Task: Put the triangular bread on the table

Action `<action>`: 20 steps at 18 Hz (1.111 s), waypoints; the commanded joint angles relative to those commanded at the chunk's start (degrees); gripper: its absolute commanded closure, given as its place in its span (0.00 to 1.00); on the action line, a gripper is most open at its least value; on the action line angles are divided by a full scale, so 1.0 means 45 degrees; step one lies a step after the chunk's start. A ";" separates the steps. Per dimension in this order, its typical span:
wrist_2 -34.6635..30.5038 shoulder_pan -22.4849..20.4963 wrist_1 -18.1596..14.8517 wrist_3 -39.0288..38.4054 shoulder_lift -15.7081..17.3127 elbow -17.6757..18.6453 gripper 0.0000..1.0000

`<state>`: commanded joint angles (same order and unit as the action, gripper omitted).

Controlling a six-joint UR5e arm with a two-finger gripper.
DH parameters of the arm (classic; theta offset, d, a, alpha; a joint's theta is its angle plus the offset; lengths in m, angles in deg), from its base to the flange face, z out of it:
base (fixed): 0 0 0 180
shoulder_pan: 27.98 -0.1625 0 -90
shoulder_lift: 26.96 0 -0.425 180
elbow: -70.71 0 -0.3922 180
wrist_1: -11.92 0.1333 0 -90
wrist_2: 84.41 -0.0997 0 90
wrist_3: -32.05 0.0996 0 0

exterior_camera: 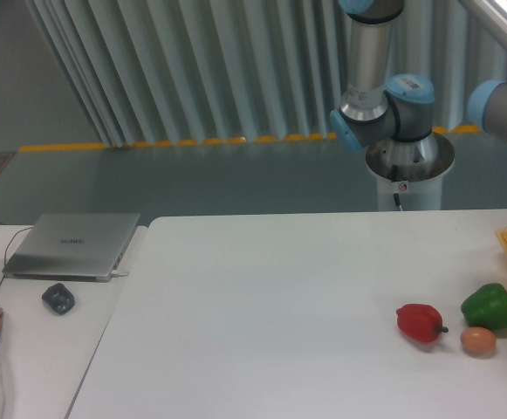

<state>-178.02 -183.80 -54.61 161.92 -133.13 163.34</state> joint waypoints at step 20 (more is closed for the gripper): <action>-0.1582 -0.1291 0.0156 0.4852 -0.1388 0.0488 0.33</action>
<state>-185.13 -189.61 -53.90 183.76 -139.37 165.54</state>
